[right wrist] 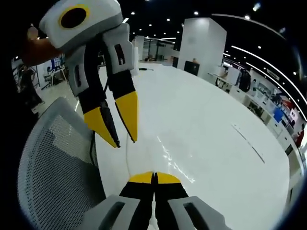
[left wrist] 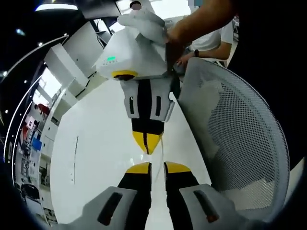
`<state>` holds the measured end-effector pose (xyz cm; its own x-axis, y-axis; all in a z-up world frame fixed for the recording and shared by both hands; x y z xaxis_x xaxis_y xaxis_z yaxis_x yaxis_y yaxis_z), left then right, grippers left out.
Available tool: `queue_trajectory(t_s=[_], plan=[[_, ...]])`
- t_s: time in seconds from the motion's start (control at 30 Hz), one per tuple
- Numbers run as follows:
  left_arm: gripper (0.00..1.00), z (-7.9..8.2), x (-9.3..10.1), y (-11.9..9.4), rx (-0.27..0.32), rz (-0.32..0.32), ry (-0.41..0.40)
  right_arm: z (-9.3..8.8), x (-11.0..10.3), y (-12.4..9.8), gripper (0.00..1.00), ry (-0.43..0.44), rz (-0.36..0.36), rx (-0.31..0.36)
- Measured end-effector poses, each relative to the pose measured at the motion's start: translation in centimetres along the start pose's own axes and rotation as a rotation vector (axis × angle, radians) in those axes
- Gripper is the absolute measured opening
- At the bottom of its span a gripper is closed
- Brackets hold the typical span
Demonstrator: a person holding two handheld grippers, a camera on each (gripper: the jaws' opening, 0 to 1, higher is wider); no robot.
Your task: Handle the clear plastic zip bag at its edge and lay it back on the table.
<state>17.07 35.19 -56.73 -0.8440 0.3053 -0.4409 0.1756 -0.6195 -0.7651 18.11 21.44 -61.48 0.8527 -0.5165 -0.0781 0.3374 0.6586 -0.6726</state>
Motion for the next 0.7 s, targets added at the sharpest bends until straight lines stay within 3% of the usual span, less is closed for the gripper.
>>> queue_trajectory(t_s=[0.23,0.7], plan=[[0.07,-0.1,0.6,1.3,-0.016,-0.007,0.026,0.5,-0.2,0.0,0.00,0.015,-0.003,0.001],[0.00,-1.0,1.0,1.6,-0.034,0.020,0.051,1.6,-0.2,-0.7,0.00,0.035,-0.026,0.016]])
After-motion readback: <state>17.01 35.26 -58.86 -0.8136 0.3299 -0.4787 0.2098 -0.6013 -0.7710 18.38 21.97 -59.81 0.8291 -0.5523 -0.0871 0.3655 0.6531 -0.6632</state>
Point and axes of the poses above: the point that each gripper's makers call its tool centre point, and the gripper's own axes: y roughly forward along the fingers, x roughly to its right, z roughly out of its top, the point moved 10 cm from there along -y, roughly backward along the fingers, and after that the axes turned 13 degrees about y, right-handed, at the moved point
